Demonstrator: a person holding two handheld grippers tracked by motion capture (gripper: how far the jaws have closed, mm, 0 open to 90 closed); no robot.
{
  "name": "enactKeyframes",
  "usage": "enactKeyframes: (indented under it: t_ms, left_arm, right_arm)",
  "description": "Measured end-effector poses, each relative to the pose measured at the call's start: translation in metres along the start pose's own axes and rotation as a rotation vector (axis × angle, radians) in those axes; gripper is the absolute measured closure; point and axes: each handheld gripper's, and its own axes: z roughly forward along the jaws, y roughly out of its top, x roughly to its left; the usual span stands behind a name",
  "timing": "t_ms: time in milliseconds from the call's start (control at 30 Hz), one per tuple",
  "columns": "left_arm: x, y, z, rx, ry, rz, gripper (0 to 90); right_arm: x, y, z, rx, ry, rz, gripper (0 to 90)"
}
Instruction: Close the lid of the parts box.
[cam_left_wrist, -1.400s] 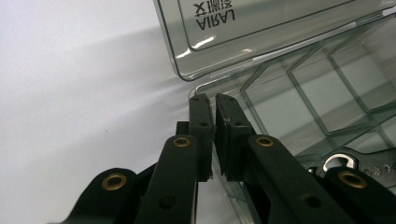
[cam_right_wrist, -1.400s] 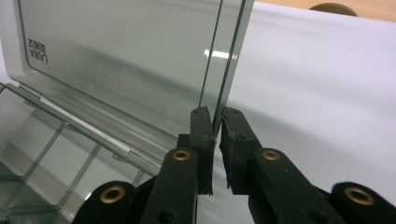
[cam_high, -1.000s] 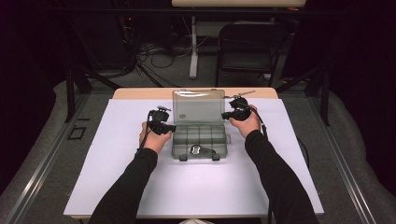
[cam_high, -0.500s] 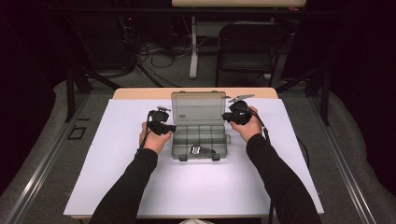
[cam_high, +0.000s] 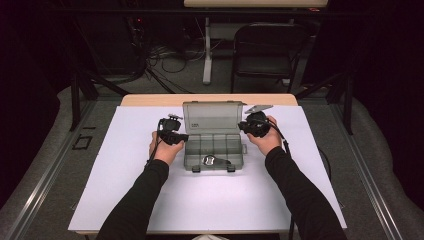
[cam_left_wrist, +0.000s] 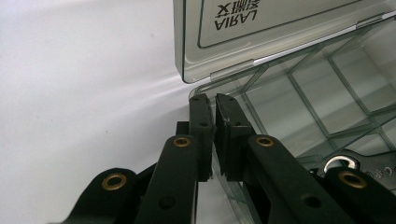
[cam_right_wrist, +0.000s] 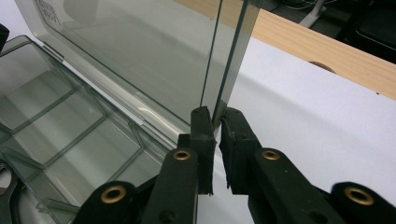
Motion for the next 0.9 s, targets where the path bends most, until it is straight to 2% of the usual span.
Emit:
enactKeyframes:
  t_ms: [200,733,900]
  left_arm:
    - [0.0000,-0.0001,0.0000,-0.001,0.000,-0.001,85.9]
    - [0.0006,-0.0010,0.0002,-0.009,-0.004,-0.008,85.9]
    - [0.0004,-0.0012,0.0002,-0.010,-0.003,-0.006,85.9]
  right_arm:
    - [0.0004,-0.0005,-0.0004,-0.002,0.001,0.001,84.0]
    - [0.0035,-0.0055,-0.0026,-0.034,-0.013,-0.047,83.9]
    - [0.0042,-0.0067,-0.0029,-0.042,-0.016,-0.048,83.9]
